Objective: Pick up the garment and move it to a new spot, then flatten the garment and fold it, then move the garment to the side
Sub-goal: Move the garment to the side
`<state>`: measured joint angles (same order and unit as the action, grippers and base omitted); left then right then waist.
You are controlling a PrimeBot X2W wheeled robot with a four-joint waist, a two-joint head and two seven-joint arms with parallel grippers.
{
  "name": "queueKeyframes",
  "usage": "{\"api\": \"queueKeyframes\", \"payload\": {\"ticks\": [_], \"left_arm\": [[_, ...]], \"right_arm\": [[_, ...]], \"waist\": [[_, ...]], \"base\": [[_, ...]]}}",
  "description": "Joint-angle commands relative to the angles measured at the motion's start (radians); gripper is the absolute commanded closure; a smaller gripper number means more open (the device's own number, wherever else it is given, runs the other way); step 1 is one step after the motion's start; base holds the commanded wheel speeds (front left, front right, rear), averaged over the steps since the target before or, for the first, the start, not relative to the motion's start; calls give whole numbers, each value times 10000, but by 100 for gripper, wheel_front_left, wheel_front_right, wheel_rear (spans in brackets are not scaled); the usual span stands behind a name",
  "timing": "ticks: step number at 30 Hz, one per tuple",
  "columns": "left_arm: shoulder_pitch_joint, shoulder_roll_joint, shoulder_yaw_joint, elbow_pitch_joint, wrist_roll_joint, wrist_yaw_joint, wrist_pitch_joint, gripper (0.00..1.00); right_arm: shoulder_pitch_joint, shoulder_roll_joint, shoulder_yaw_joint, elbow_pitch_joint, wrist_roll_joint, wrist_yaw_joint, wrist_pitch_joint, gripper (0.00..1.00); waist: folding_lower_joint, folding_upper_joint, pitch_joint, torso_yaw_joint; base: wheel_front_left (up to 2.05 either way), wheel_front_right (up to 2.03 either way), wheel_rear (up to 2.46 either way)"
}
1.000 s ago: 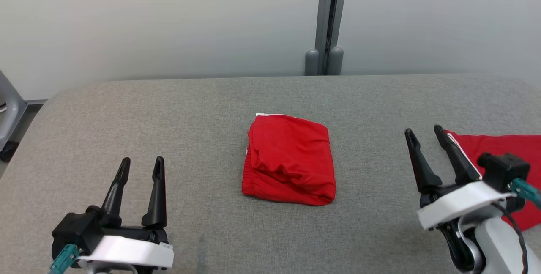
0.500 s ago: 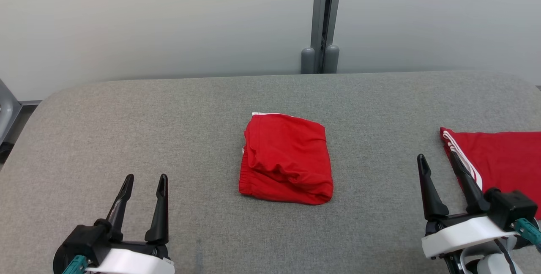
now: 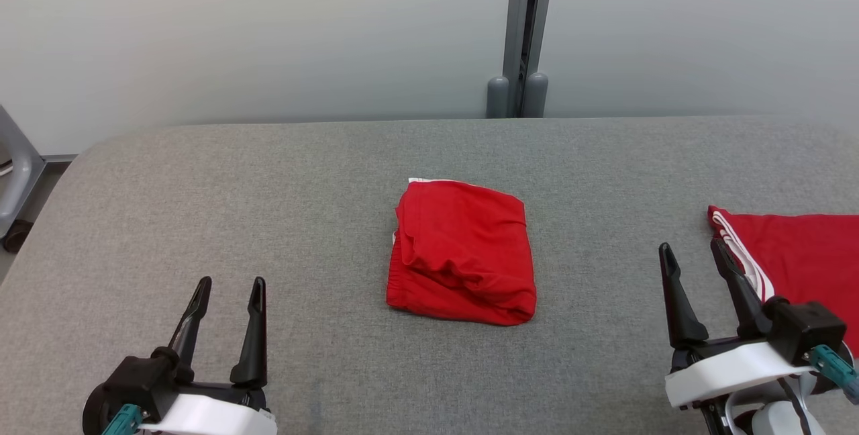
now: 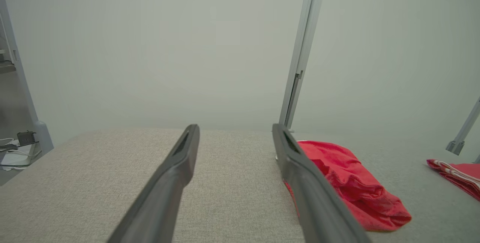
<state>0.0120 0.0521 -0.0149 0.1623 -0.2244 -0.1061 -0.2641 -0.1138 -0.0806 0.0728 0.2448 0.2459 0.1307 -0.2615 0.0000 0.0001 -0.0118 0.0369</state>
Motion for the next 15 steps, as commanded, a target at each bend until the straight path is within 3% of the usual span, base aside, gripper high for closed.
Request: {"api": "queueKeyframes", "payload": {"ticks": [1, 15], "left_arm": [[-140, 20, 54, 0, 49, -62, 6, 0], [-180, 3, -62, 96, -56, -68, 6, 0]], "right_arm": [[-77, -25, -43, 76, -41, 2, -46, 0], [-323, -18, 155, 509, 51, 2, -33, 0]], "waist": [[0, -1, 3, 13], [0, -1, 28, 68]], "base": [[0, 0, 0], [0, 0, 0]]}}
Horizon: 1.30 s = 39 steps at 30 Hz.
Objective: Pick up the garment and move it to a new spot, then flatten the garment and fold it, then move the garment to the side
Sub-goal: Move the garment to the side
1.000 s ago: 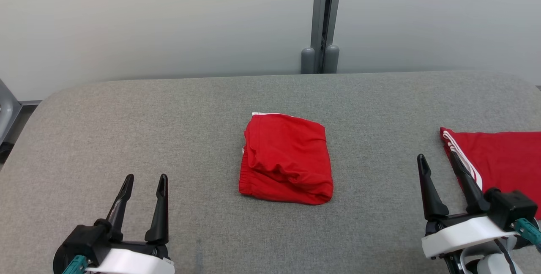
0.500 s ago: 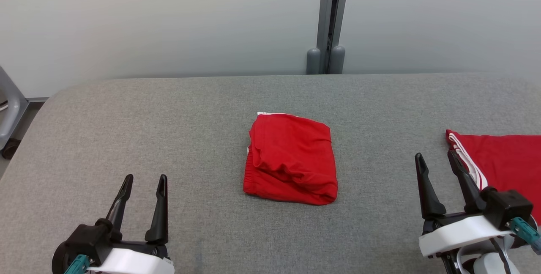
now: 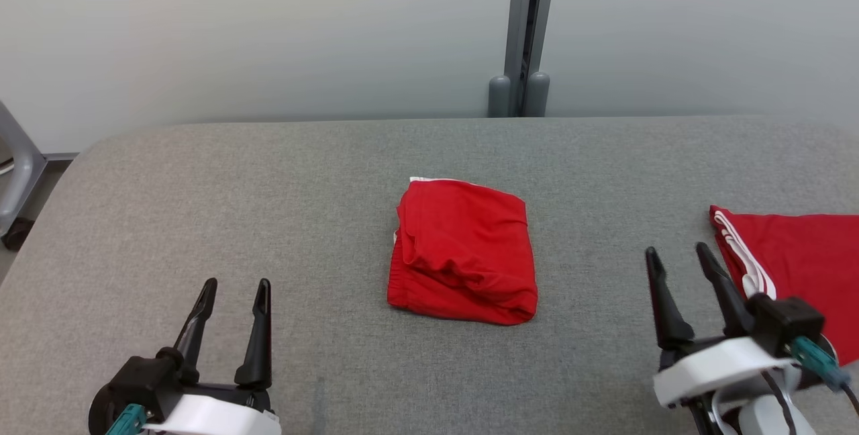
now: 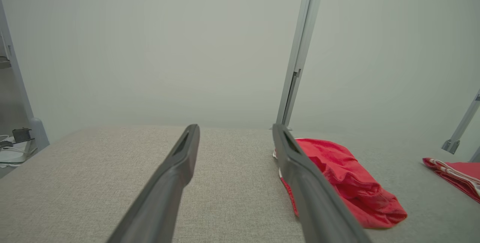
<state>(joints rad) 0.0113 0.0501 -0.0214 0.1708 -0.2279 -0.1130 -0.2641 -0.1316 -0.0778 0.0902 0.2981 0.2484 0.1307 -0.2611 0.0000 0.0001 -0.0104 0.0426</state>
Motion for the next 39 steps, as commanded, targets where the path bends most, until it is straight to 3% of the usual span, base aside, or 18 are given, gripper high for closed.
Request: {"api": "queueKeyframes", "payload": {"ticks": [1, 7, 11, 18, 25, 30, 33, 35, 36, 39], "left_arm": [[-193, 22, -24, 14, -33, 11, 6, 0], [-394, 28, -295, 52, -220, 63, 6, 0], [-653, 24, -551, 115, -366, 74, 6, 0], [-923, 26, -890, 158, -575, 188, 6, 0], [-1125, 18, -1147, 194, -833, 244, 6, 0], [-1247, 20, -1198, 221, -919, 284, 7, 0], [-1224, 23, -1197, 218, -910, 311, 7, 0], [-1202, 26, -1172, 235, -885, 338, 7, 0], [-1176, 24, -1153, 240, -858, 335, 7, 0], [-1097, 22, -1134, 245, -777, 326, 7, 0]], "right_arm": [[-285, -85, 96, 84, 86, 2, 93, 0], [-1882, -368, 1267, 1122, 980, 2, 1212, 0], [-3135, -527, 1498, 2385, 1704, 2, 1819, 0], [-4789, -520, 1288, 5185, 2642, 2, 3639, 0], [-5753, -610, 1096, 7170, 3433, 2, 5323, 0], [-5975, -428, 1138, 8069, 4110, 3, 7013, 0], [-6033, -483, 1215, 8063, 4342, 3, 7163, 0], [-6028, -486, 1285, 8004, 4434, 3, 7013, 79], [-6021, -471, 1325, 7938, 4494, 3, 6948, 100], [-6052, -537, 1440, 7709, 4613, 3, 6619, 100]], "waist": [[0, -1, 50, 38], [0, -1, 434, 446], [0, -1, 743, 957], [0, -1, 1229, 1930], [0, -1, 1585, 2574], [0, -1, 1678, 2793], [0, -1, 1655, 2838], [0, -1, 1609, 2819], [0, -1, 1565, 2790], [0, -1, 1407, 2625]], "base": [[0, 0, 0], [0, 0, 0], [0, 0, 0], [0, 0, 0], [0, 0, 0], [0, 0, 0], [0, 0, 0], [0, 0, 0], [0, 0, 0], [0, 0, 0]]}}
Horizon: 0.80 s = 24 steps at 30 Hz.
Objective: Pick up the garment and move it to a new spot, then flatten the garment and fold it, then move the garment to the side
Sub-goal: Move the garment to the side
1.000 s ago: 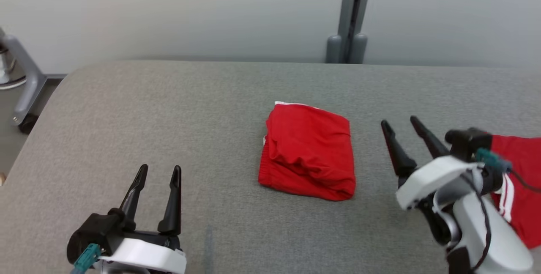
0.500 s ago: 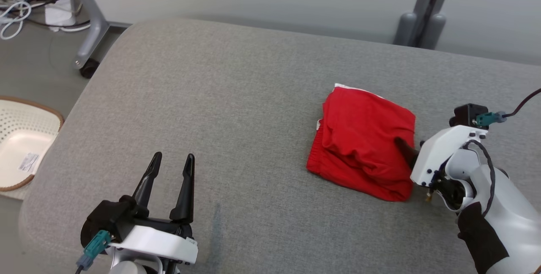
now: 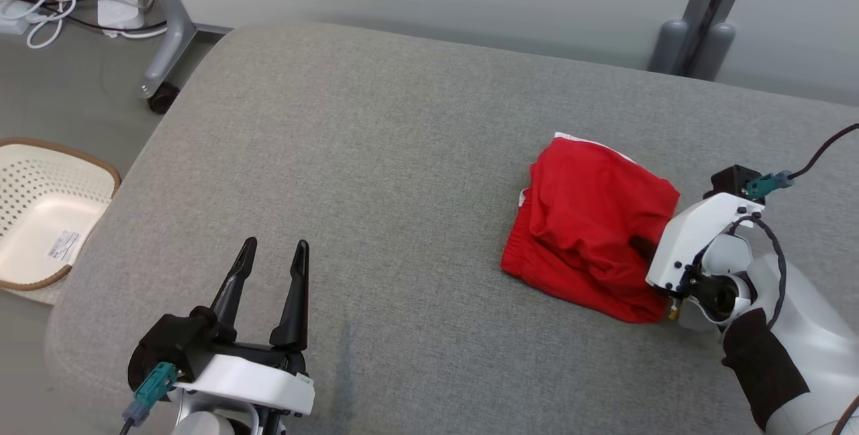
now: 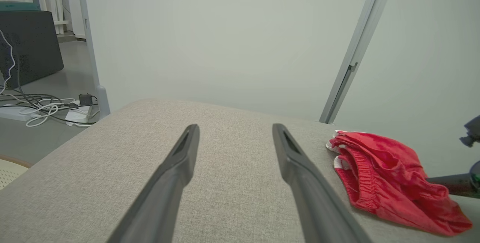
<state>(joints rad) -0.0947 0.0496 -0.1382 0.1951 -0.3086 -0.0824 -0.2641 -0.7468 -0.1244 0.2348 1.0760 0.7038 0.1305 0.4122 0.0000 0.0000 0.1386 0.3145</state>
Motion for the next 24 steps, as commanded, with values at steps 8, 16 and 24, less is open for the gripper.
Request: {"api": "queueKeyframes", "payload": {"ticks": [8, 16, 24], "left_arm": [[200, 25, 109, -46, 375, -110, 7, 0], [263, 29, -258, -108, 547, -243, 7, 0], [159, 31, -755, -172, 568, -296, 7, 0]], "right_arm": [[333, -79, 581, -606, 407, 4, -658, 100], [856, -367, 1311, -1388, 871, 5, -734, 100], [1476, -541, 1805, -2297, 1335, 5, -915, 100]], "waist": [[0, 0, -710, -1101], [0, 0, -1118, -2841], [0, 0, -1201, -4496]], "base": [[0, 0, 0], [0, 0, 0], [0, 0, 0]]}}
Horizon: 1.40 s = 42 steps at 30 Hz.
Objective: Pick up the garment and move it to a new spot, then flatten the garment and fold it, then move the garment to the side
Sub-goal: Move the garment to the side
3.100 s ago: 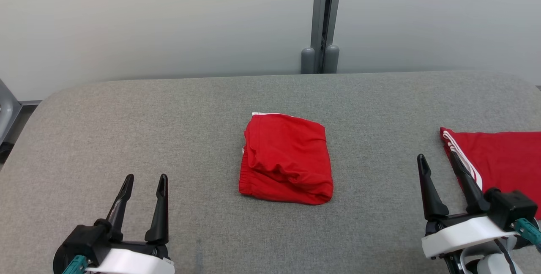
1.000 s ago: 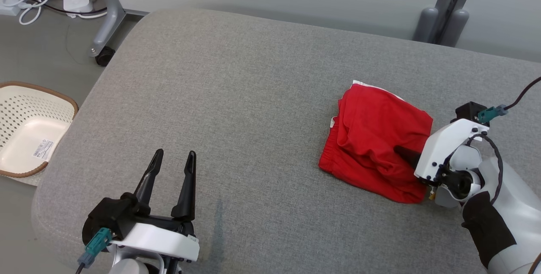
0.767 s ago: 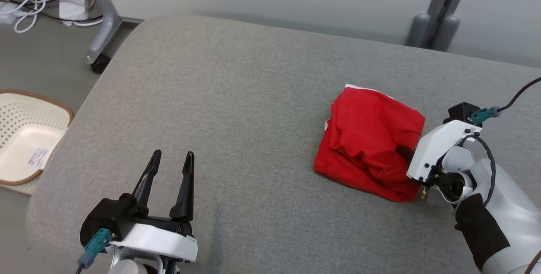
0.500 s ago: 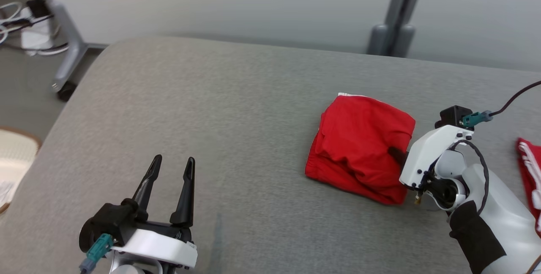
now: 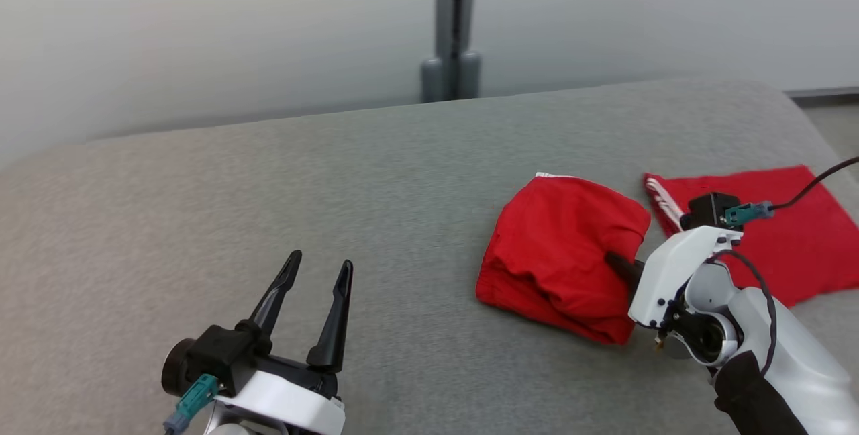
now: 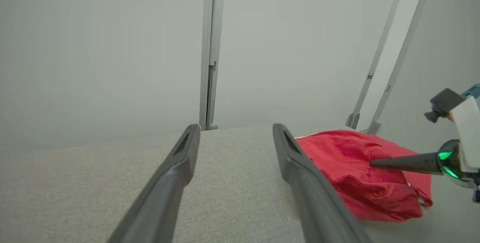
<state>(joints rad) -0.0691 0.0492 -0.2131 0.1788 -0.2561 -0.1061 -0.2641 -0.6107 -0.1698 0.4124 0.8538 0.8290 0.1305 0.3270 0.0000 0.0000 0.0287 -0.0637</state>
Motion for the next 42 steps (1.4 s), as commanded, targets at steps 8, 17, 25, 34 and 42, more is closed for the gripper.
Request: {"api": "queueKeyframes", "payload": {"ticks": [8, 17, 25, 34, 42], "left_arm": [[-313, 38, -368, -6, 34, -61, 7, 0], [-746, 36, -414, 84, 185, -123, 7, 0], [-985, 82, -457, 187, 263, -168, 7, 0], [-1437, 149, -565, 239, 268, -236, 7, 0], [-1636, 204, -596, 235, 247, -243, 7, 0]], "right_arm": [[635, -222, 304, -1096, 447, 5, -209, 100], [389, -634, 624, -2184, 727, 5, -250, 100], [-469, -1842, 1385, -2990, 933, 4, 558, 100], [-2194, -3864, 3435, -3511, 683, 4, 2583, 100], [-3612, -5365, 5059, -4304, 549, 2, 3574, 100]], "waist": [[0, 0, 130, -1918], [0, 0, 595, -2376], [0, 0, 1116, -2069], [0, 0, 1835, -1545], [0, 0, 2162, -1276]], "base": [[0, 0, 0], [0, 0, 0], [0, 0, 0], [0, 0, 0], [0, 0, 0]]}}
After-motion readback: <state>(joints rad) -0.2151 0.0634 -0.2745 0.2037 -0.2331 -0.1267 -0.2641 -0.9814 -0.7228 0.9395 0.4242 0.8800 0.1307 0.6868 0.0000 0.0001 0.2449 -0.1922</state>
